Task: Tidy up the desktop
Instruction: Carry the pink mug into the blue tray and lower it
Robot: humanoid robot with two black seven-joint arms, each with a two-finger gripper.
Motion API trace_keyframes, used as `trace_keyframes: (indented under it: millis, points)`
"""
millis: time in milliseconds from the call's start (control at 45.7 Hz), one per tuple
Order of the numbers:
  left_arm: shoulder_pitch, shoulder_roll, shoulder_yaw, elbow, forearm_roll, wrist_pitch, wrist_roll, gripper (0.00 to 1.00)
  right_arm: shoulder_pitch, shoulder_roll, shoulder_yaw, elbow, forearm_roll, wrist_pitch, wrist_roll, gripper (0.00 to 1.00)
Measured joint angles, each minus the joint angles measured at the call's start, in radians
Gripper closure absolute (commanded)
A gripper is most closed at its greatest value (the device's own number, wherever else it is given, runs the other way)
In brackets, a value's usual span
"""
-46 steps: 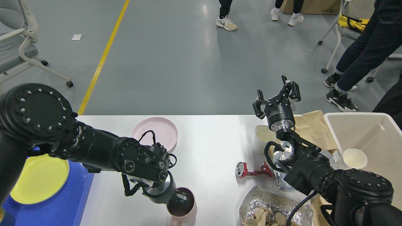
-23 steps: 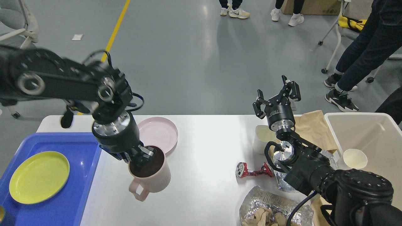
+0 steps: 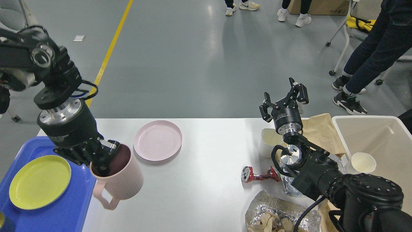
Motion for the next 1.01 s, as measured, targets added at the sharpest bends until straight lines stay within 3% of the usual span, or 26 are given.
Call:
trace_keyframes:
  millis: [175,416,854,1007]
  points:
    - [0.168,-0.038,0.112,0.012,0.004,0.228,-0.050,1.00,0.000,0.000,0.000,0.000,0.000,0.000,0.000,0.00]
    - [0.293,-0.091,0.243,0.013,0.007,0.312,-0.140,1.00,0.000,0.000,0.000,0.000,0.000,0.000,0.000,0.00]
    - [0.460,-0.094,0.364,0.064,0.012,0.578,-0.147,1.00,0.000,0.000,0.000,0.000,0.000,0.000,0.000,0.00]
    - [0.502,-0.094,0.365,0.076,0.012,0.608,-0.147,0.99,0.000,0.001,0.000,0.000,0.000,0.000,0.000,0.00]
